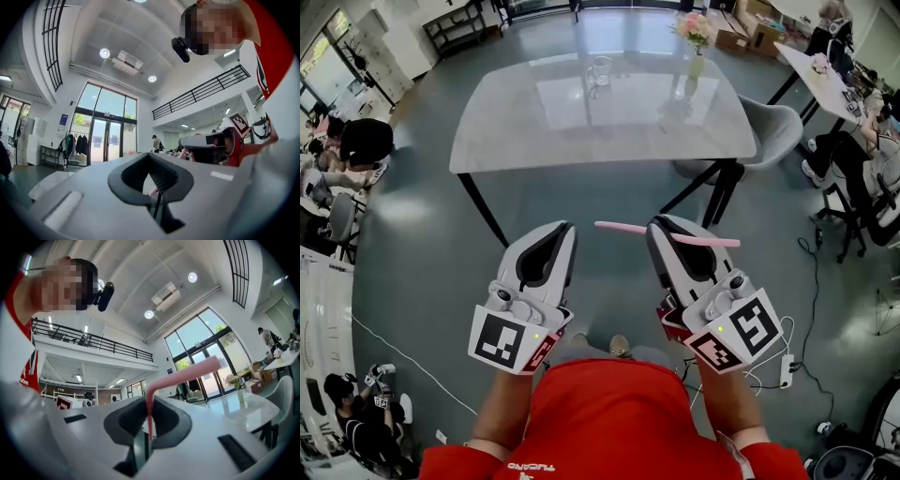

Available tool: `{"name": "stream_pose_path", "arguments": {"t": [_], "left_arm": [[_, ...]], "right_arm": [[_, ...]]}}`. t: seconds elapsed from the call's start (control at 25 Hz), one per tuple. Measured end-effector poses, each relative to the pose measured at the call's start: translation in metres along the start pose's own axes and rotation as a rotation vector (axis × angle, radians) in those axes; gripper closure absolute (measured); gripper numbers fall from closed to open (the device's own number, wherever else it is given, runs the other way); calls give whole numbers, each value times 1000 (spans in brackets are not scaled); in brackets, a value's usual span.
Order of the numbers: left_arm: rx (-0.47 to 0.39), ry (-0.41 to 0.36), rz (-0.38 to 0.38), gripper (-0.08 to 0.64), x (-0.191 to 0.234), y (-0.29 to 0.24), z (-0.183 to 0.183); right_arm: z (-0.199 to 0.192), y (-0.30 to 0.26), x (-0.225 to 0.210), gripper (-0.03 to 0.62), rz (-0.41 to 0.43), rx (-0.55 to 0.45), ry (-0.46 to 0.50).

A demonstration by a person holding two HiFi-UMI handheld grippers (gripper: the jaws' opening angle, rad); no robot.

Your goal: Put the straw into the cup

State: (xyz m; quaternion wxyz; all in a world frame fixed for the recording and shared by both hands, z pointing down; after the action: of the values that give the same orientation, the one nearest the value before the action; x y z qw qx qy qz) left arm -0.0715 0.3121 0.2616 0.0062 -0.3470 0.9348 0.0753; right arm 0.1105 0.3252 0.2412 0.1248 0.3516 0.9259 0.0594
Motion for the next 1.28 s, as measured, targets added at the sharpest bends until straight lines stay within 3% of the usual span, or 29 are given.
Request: {"name": "stream_pose_path", "arguments": {"t": [0.68, 1.28], "left_arm": [[0, 17, -5, 554, 12, -25, -15], [-7, 18, -62, 554, 110, -118, -36]], "right_arm": [[-9, -12, -21, 572, -8, 10, 9], [-16, -118, -92, 572, -56, 17, 28]]}}
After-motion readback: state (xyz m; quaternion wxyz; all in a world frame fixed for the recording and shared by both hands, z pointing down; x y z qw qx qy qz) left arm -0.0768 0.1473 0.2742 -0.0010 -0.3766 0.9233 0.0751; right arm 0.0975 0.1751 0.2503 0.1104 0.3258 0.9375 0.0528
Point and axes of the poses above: the fingertips, and each gripper's own axes: y backward along the fingers, x to its left, z out of its top, the point moved 6 cm from there along y, backward along the fingers, and after that the axes turned 1 degree about -x, right-handed, at the moved point
